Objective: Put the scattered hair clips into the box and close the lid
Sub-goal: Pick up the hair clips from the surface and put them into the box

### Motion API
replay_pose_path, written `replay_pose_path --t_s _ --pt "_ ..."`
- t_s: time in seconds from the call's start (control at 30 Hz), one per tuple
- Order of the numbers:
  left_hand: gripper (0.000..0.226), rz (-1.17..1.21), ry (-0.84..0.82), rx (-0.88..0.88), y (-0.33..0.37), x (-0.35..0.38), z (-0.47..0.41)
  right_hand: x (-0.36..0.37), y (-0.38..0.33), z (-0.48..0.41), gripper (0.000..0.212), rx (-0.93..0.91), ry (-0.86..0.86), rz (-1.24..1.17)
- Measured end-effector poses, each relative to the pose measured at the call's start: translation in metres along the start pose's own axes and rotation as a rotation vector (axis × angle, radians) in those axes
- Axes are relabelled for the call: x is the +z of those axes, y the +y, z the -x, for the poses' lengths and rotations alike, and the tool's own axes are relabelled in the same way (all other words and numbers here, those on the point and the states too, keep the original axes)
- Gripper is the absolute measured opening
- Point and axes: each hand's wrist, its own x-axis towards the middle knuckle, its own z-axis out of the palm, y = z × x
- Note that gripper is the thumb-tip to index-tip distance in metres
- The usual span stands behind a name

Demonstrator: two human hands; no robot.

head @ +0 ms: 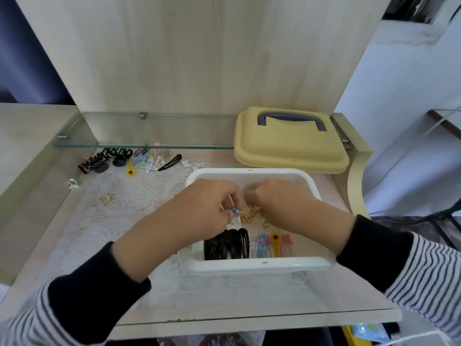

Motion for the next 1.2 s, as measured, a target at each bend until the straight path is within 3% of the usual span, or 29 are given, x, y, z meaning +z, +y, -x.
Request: replay_pose_path --t_s 0.17,0.6,0.8,1.2 --pt "0.018 -0.03 -0.106 -0.056 0.006 0.004 -0.014 -0.003 0.006 0.003 0.048 0.022 -0.045 -0.145" --pt "0.007 -0.052 -0.47 -0.123 0.02 0.014 -0.043 -0.026 0.035 0.037 0.031 0.02 0.076 -0.183" --pt "0.008 -0.111 -0.52 -0.13 0.022 0.021 -0.05 -0.015 0.038 0.039 0.029 -0.012 0.139 -0.147" --pt "0.01 -0.289 -0.436 -0.059 0.021 0.029 -0.051 -0.009 0.038 0.037 0.028 -0.049 0.161 -0.145"
